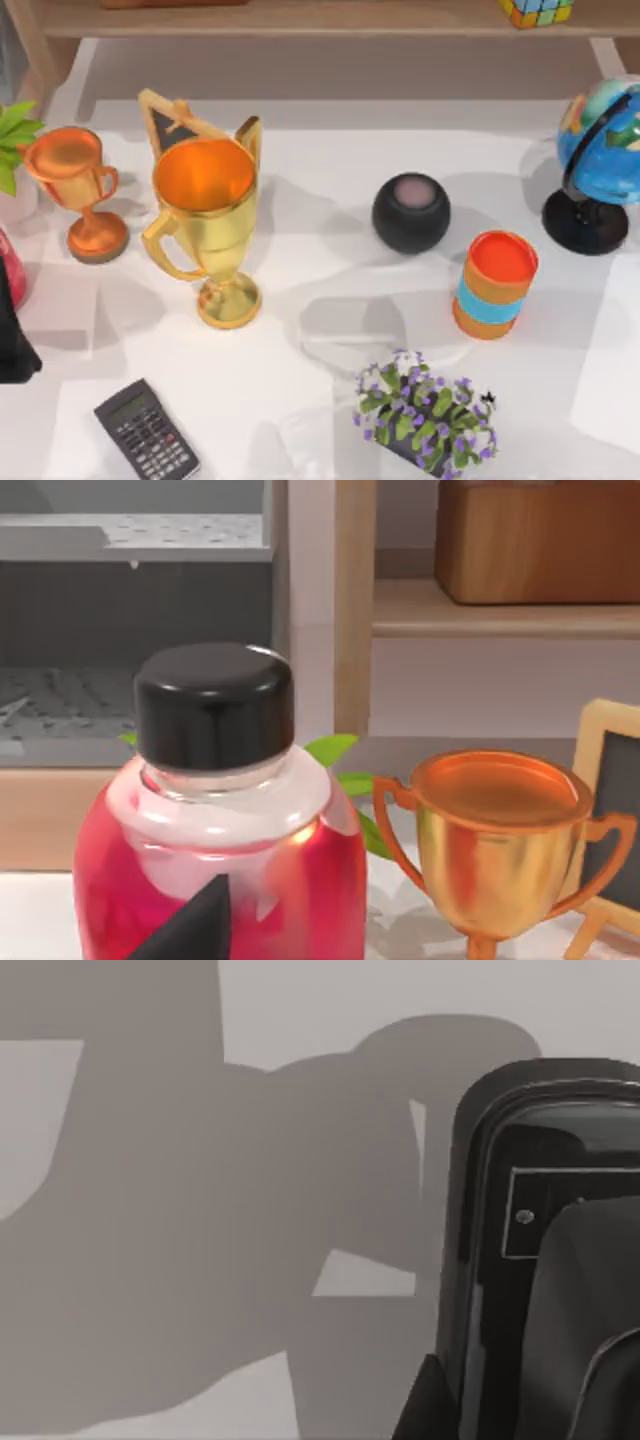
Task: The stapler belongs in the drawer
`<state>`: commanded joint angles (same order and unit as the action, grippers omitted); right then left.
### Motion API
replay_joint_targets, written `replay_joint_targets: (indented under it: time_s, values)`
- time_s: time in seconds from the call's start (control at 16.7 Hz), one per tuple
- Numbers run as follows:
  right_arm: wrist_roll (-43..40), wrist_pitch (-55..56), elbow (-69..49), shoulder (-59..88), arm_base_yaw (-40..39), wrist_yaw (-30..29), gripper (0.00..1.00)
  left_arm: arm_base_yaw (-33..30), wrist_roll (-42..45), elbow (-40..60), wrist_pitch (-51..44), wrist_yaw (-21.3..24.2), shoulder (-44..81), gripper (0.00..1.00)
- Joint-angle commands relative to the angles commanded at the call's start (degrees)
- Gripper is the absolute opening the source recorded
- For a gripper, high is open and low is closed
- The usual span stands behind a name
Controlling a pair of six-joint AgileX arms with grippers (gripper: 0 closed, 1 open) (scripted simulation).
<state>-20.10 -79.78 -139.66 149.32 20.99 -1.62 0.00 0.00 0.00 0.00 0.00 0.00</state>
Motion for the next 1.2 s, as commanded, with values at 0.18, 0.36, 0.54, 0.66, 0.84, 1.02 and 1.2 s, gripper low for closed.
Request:
replay_joint_targets:
  time_s: [0.18,0.36,0.54,0.66,0.84,1.02,1.2]
  values:
    - [0.1,0.73,1.24,-0.53,0.07,0.0,0.0,0.0,0.0,0.0,0.0,0.0,0.0,1.0]
    - [0.1,0.73,1.24,-0.53,0.07,0.0,0.0,0.0,0.0,0.0,0.0,0.0,0.0,1.0]
    - [0.1,0.73,1.24,-0.53,0.07,0.0,0.23,0.0,0.0,0.0,0.0,0.0,0.0,1.0]
    - [0.1,0.73,1.24,-0.53,0.07,0.0,0.38,0.0,0.0,0.0,0.0,0.0,0.0,1.0]
    - [0.1,0.73,1.24,-0.53,0.07,0.0,0.6,0.0,0.0,0.0,0.0,0.0,0.0,1.0]
    - [0.1,0.73,1.24,-0.53,0.07,0.0,0.83,0.0,0.0,0.0,0.0,0.0,0.0,1.0]
    - [0.1,0.73,1.24,-0.53,0.07,0.0,1.0,0.0,0.0,0.0,0.0,0.0,0.0,1.0]
